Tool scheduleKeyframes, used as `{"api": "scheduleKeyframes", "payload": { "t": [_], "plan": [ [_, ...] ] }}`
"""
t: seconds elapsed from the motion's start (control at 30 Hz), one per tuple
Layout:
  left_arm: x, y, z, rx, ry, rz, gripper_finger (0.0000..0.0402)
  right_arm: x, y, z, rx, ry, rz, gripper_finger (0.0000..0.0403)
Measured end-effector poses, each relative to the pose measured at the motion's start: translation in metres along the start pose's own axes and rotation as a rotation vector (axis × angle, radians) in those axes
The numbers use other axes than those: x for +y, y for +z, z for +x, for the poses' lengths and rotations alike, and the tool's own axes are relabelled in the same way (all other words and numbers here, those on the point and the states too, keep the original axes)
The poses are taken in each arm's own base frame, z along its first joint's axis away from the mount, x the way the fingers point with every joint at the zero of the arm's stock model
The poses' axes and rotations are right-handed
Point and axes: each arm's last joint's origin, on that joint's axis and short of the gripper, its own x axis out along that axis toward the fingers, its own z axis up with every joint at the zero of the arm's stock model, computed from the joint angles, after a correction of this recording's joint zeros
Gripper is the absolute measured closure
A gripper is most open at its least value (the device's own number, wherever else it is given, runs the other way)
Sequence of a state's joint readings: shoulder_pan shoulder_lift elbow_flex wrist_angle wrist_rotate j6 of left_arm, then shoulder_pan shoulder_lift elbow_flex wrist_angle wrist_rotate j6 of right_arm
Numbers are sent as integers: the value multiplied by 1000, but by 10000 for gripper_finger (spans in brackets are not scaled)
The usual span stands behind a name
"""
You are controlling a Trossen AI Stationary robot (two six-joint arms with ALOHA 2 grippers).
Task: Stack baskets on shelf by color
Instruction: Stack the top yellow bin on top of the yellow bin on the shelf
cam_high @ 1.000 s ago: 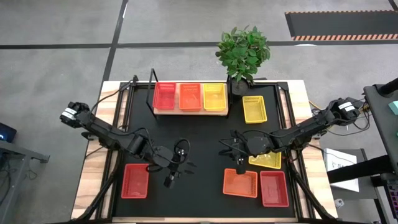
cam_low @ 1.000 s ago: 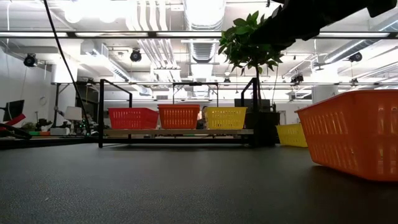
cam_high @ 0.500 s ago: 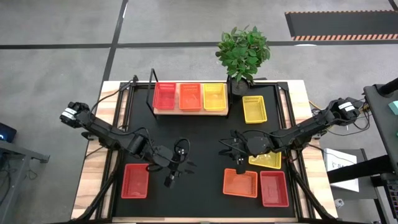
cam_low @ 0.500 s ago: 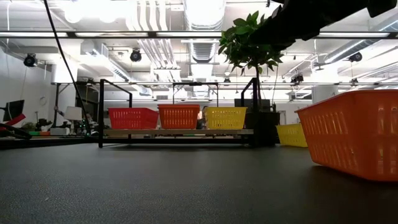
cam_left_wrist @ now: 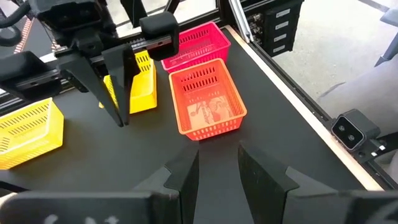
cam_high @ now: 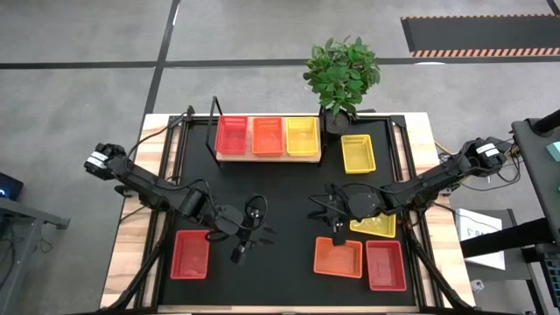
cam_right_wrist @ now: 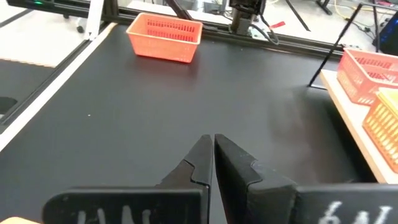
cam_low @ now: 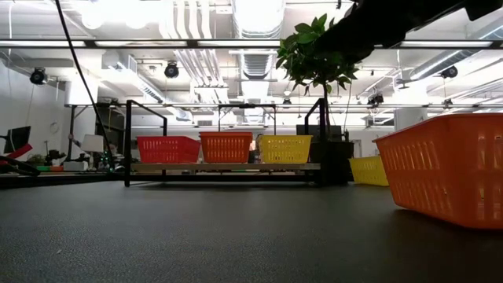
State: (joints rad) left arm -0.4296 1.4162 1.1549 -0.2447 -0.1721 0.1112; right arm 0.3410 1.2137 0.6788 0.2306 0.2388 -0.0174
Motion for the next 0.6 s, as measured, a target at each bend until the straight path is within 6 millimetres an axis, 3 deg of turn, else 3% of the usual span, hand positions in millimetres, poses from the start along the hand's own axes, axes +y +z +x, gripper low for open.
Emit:
{"api": "scheduleKeyframes", "payload": {
  "t": [0.6],
  "plan": [
    [0, 0, 0, -2, 1, -1, 306, 5, 1, -1, -8, 16, -3, 394]
  ]
}}
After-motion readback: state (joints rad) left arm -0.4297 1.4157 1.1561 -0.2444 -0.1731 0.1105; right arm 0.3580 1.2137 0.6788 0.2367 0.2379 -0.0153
